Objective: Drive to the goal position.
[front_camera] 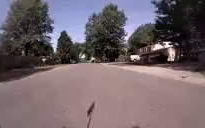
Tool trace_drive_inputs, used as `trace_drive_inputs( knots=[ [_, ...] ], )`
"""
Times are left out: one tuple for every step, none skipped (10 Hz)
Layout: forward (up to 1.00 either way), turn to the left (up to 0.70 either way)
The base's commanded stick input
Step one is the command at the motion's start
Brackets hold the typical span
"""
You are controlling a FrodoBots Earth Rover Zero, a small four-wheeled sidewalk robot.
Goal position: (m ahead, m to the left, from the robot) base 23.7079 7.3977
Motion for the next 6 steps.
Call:
trace_drive_inputs(
  knots=[
    [0.69, 0.03],
    [0.69, 0.03],
    [0.69, 0.03],
    [0.69, 0.03],
    [0.69, 0.03],
    [0.69, 0.03]
  ],
)
